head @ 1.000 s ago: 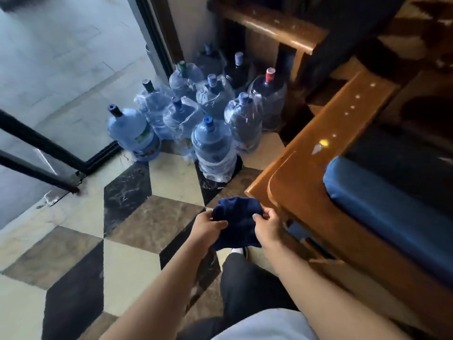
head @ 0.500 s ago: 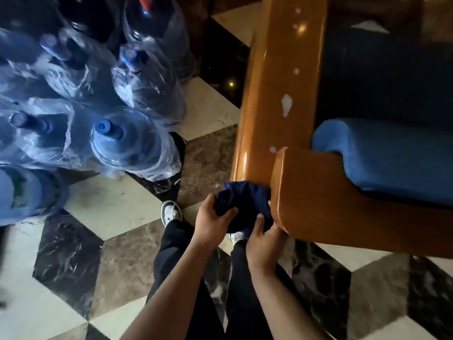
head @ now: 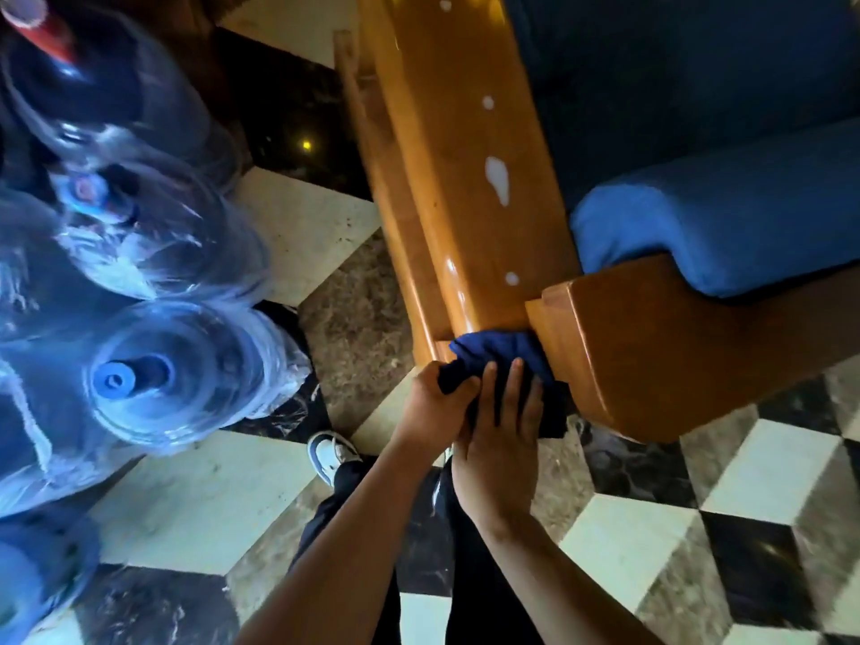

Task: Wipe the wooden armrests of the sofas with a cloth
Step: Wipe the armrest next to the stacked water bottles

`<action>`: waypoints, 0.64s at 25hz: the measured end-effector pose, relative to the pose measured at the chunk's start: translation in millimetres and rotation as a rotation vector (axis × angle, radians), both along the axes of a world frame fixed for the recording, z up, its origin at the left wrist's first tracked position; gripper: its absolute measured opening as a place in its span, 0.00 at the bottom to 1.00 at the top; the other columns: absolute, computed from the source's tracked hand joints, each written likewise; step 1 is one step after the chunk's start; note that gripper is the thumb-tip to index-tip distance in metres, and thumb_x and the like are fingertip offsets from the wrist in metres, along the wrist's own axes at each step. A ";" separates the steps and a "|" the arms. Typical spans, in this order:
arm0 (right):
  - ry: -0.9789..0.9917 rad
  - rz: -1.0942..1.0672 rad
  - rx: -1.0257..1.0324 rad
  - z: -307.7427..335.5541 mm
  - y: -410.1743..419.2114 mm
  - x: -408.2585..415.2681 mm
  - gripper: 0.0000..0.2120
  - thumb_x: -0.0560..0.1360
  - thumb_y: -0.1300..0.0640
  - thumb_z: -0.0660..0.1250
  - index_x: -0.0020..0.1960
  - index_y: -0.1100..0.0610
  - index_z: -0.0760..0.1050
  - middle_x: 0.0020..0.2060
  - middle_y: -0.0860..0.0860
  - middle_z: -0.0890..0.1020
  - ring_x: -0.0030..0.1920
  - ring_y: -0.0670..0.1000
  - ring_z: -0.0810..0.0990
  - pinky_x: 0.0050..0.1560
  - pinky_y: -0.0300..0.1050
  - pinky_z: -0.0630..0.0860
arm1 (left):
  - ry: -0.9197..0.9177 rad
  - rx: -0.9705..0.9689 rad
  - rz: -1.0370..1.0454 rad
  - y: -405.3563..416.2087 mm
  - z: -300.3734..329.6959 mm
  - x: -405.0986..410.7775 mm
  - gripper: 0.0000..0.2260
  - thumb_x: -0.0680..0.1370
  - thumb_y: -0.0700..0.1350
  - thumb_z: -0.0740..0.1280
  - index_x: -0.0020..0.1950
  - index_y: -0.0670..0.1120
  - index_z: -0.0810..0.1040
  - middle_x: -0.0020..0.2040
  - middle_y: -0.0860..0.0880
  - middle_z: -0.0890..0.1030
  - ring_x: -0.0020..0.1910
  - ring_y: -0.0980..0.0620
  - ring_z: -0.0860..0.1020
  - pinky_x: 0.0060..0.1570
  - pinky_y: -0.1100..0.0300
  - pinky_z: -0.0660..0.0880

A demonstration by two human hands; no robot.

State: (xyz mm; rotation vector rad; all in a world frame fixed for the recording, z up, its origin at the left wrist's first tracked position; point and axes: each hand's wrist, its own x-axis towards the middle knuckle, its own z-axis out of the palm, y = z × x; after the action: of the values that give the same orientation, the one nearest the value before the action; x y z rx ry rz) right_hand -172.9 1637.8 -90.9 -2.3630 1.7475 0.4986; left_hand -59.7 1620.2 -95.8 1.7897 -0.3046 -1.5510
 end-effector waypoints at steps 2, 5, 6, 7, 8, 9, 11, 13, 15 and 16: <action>-0.030 0.047 -0.065 -0.3 -16.9 7.1 0.32 0.85 0.44 0.51 0.84 0.55 0.49 0.83 0.60 0.46 0.82 0.66 0.42 0.82 0.63 0.46 | 0.031 -0.012 0.022 -13.4 -4.3 13.4 0.04 0.79 0.35 0.69 0.45 0.38 0.79 0.38 0.43 0.80 0.36 0.51 0.77 0.37 0.60 0.77; -0.131 0.117 -0.141 -1.8 -67.1 34.7 0.38 0.79 0.46 0.66 0.84 0.55 0.55 0.83 0.59 0.54 0.82 0.65 0.53 0.80 0.63 0.56 | 0.064 -0.023 0.103 -41.4 -8.7 39.2 0.04 0.79 0.38 0.69 0.53 0.39 0.79 0.44 0.41 0.82 0.43 0.44 0.80 0.51 0.40 0.81; -0.181 0.083 -0.158 -3.1 -85.7 49.3 0.40 0.78 0.47 0.68 0.83 0.55 0.55 0.83 0.59 0.56 0.81 0.65 0.56 0.79 0.62 0.59 | 0.062 -0.029 0.114 -53.7 -9.4 47.7 0.04 0.79 0.38 0.69 0.53 0.41 0.79 0.45 0.41 0.83 0.45 0.43 0.81 0.55 0.37 0.80; -0.214 0.040 -0.171 -4.2 -104.6 64.8 0.42 0.76 0.47 0.69 0.83 0.57 0.54 0.83 0.58 0.57 0.81 0.64 0.59 0.79 0.61 0.61 | 0.048 -0.037 0.110 -65.2 -10.0 56.2 0.04 0.79 0.39 0.69 0.54 0.43 0.79 0.47 0.42 0.83 0.47 0.42 0.83 0.56 0.36 0.80; -0.231 -0.006 -0.182 -4.4 -123.6 79.8 0.44 0.75 0.46 0.70 0.83 0.58 0.53 0.83 0.57 0.58 0.80 0.62 0.61 0.78 0.59 0.62 | 0.036 -0.045 0.114 -76.5 -9.3 64.7 0.04 0.80 0.39 0.69 0.53 0.45 0.78 0.48 0.43 0.84 0.48 0.41 0.84 0.56 0.37 0.81; -0.236 -0.055 -0.203 -5.0 -143.8 92.3 0.47 0.73 0.43 0.71 0.83 0.60 0.53 0.83 0.56 0.58 0.79 0.61 0.63 0.78 0.57 0.63 | 0.038 -0.058 0.130 -89.0 -7.8 73.6 0.03 0.80 0.41 0.68 0.53 0.47 0.77 0.47 0.44 0.84 0.46 0.42 0.85 0.52 0.39 0.83; -0.235 -0.161 -0.227 -6.6 -189.9 112.9 0.52 0.71 0.30 0.67 0.83 0.59 0.55 0.83 0.56 0.58 0.76 0.62 0.64 0.75 0.56 0.61 | 0.139 -0.083 0.168 -111.1 -3.9 92.4 0.06 0.83 0.44 0.65 0.59 0.48 0.77 0.44 0.46 0.84 0.38 0.48 0.86 0.40 0.49 0.85; -0.254 -0.294 -0.229 -8.1 -234.4 130.4 0.52 0.72 0.24 0.60 0.83 0.57 0.56 0.84 0.55 0.55 0.78 0.62 0.62 0.75 0.57 0.56 | 0.270 -0.041 0.198 -129.8 -2.2 110.8 0.16 0.85 0.46 0.61 0.71 0.43 0.73 0.47 0.44 0.82 0.42 0.45 0.84 0.46 0.47 0.81; -0.288 -0.440 -0.265 -15.7 -263.4 145.3 0.50 0.74 0.25 0.57 0.83 0.57 0.55 0.84 0.55 0.54 0.80 0.62 0.59 0.76 0.59 0.54 | 0.220 -0.045 0.179 -142.0 -6.4 124.7 0.17 0.84 0.47 0.62 0.71 0.43 0.75 0.53 0.41 0.83 0.53 0.37 0.84 0.53 0.42 0.80; -0.312 -0.515 -0.273 -18.8 -273.5 153.7 0.49 0.75 0.26 0.56 0.83 0.58 0.54 0.84 0.56 0.54 0.81 0.62 0.57 0.77 0.60 0.53 | 0.169 -0.056 0.176 -145.6 -8.8 130.2 0.13 0.83 0.48 0.64 0.66 0.46 0.78 0.54 0.41 0.84 0.54 0.37 0.84 0.51 0.43 0.81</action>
State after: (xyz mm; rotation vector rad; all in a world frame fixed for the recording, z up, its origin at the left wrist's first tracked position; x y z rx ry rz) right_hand -19.2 1364.3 -109.6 -1.8779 2.2527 -0.1830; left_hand 70.5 1474.6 -104.7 1.5856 -0.1045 -1.5403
